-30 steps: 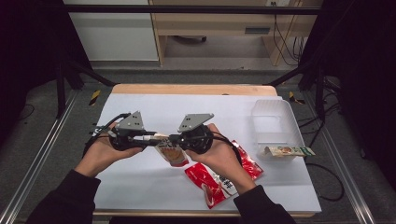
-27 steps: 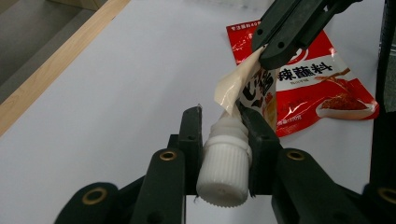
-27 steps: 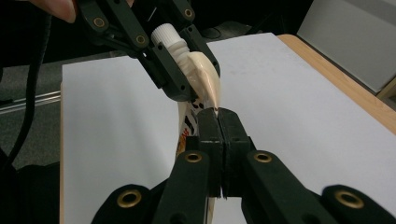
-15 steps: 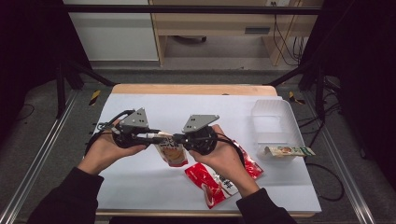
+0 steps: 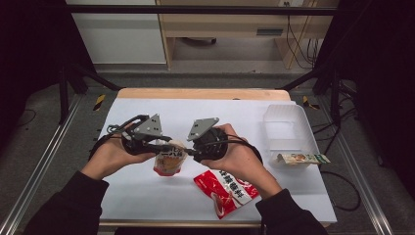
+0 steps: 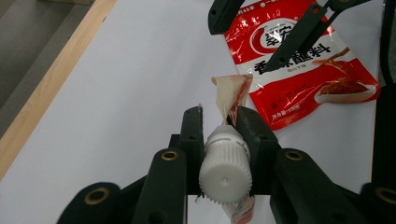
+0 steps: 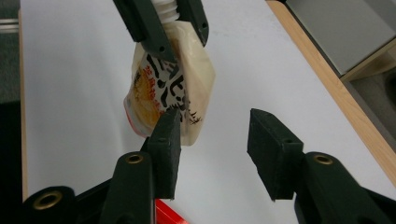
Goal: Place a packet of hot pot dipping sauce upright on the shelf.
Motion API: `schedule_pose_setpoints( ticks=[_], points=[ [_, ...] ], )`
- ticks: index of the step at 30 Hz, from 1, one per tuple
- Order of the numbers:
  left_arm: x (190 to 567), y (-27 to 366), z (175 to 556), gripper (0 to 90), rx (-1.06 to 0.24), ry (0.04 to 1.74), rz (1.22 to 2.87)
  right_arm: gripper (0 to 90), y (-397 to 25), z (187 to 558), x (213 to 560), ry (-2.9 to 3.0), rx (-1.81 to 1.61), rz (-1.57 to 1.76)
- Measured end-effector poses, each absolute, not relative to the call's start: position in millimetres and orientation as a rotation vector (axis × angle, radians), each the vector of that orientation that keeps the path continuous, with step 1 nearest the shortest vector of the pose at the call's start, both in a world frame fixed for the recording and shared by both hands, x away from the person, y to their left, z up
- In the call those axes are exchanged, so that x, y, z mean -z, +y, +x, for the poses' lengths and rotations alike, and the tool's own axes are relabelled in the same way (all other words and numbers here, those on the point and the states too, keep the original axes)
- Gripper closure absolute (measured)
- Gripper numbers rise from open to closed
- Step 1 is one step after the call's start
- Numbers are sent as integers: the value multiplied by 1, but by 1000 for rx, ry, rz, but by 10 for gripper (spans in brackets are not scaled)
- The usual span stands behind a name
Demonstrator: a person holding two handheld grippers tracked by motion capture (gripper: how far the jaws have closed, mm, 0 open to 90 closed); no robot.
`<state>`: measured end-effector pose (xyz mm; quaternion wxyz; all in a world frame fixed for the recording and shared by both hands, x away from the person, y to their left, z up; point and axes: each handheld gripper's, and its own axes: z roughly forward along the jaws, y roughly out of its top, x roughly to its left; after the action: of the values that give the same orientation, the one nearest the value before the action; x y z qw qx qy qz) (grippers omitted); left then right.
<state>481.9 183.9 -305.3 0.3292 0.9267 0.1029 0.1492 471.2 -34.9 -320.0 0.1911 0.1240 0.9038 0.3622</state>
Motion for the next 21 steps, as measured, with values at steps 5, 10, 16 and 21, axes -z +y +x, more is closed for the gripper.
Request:
schedule_pose_setpoints(
  ticks=[5, 10, 16, 21],
  points=[
    [305, 183, 480, 730, -382, 250, 2425, 447, -28, 473, 320, 2577, -991, 330],
    [304, 182, 479, 730, -374, 235, 2433, 367, -20, 478, 322, 2627, -956, 320],
    [304, 182, 478, 730, -373, 226, 2427, 394, -17, 485, 321, 2679, -946, 351],
    [304, 181, 478, 730, -366, 216, 2432, 553, -15, 485, 323, 2710, -937, 322]
  ],
)
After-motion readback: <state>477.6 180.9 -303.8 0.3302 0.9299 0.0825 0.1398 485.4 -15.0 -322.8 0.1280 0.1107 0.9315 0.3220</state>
